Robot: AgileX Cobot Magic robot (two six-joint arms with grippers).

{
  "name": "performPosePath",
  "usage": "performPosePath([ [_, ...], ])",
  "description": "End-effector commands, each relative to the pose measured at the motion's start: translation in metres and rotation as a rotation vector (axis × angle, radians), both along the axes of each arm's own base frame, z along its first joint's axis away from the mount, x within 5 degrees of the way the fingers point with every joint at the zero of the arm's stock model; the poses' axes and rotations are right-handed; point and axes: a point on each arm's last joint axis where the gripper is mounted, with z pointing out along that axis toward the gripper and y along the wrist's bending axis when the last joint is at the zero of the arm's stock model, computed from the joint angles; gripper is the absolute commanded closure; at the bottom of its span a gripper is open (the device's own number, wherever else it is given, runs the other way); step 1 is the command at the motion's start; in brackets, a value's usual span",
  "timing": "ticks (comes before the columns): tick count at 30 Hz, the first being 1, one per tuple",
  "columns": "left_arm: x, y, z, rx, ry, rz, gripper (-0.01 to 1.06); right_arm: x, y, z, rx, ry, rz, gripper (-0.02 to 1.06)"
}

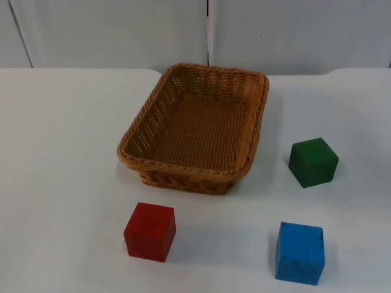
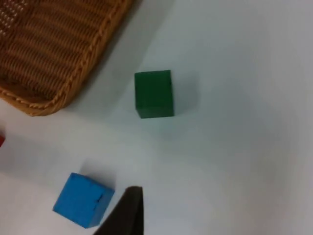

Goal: Pick up one cube with each hand and place exactly two cubes into the same basket, leaving the remaining cube outside.

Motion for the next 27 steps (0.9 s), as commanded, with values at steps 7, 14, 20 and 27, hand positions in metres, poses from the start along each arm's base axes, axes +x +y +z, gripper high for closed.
performPosePath([
  [7, 0.017, -0.006, -0.009, -0.054, 0.049, -0.056, 0.00, 0.027, 0.031, -0.002, -0.019, 0.027, 0.115, 0.00],
  [14, 0.026, -0.008, -0.016, -0.058, 0.082, -0.075, 0.00, 0.057, 0.048, -0.012, -0.028, 0.084, 0.137, 0.00],
  [20, 0.033, -0.019, -0.023, -0.051, 0.088, -0.122, 0.00, 0.079, 0.054, -0.026, -0.046, 0.138, 0.139, 0.00],
  [27, 0.053, -0.039, -0.035, -0.040, 0.137, -0.195, 0.00, 0.104, 0.062, -0.045, -0.055, 0.196, 0.131, 0.00],
])
